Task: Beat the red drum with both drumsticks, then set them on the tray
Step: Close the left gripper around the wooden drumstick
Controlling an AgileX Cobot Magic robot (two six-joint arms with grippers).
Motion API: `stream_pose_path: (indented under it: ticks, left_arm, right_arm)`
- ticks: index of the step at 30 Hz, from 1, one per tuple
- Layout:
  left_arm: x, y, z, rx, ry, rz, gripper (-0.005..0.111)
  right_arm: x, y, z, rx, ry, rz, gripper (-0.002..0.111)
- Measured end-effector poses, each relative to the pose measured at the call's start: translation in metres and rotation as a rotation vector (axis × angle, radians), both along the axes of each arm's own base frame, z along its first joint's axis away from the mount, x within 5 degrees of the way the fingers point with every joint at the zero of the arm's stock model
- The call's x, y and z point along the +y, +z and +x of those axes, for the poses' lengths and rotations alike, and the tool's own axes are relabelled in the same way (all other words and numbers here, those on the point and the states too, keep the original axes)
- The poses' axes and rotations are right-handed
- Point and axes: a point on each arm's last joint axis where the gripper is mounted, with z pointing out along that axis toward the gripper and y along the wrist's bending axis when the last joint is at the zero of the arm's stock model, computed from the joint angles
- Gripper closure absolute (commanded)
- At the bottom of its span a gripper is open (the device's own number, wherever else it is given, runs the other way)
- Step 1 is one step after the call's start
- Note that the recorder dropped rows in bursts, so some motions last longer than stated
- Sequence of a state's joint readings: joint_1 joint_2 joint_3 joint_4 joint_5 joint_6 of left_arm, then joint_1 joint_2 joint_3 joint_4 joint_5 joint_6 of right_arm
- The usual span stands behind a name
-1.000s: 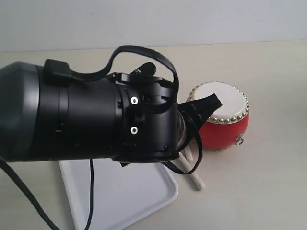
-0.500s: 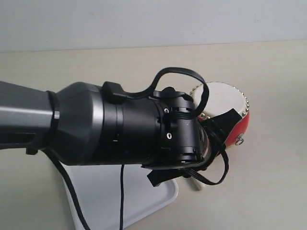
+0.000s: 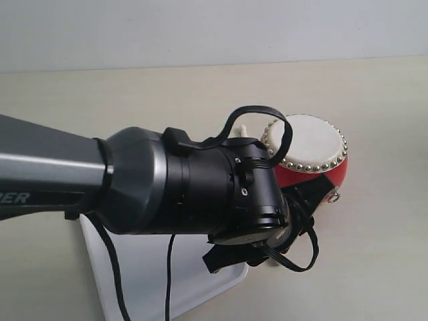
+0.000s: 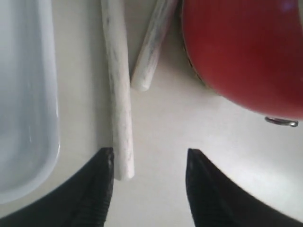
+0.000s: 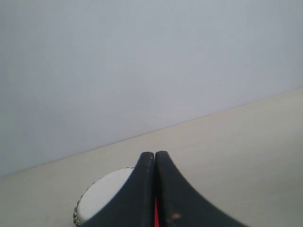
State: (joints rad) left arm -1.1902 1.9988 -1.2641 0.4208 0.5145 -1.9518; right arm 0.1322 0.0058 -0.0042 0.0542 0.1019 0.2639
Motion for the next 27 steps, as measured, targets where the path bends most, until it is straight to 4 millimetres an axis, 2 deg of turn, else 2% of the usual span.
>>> stream_pose_path:
  ticks: [9, 20, 27]
  left_arm:
    - [0.003, 0.000, 0.010, 0.001, 0.020, -0.017, 0.060]
    - [0.003, 0.000, 0.010, -0.004, -0.003, -0.013, 0.060]
    - [0.000, -0.012, 0.007, 0.042, 0.010, -0.017, 0.060]
  right_arm:
    - [0.000, 0.000, 0.000, 0.000, 0.000, 0.000, 0.108]
    - [0.000, 0.000, 0.000, 0.000, 0.000, 0.000, 0.108]
    - [0.000, 0.000, 0.000, 0.000, 0.000, 0.000, 0.108]
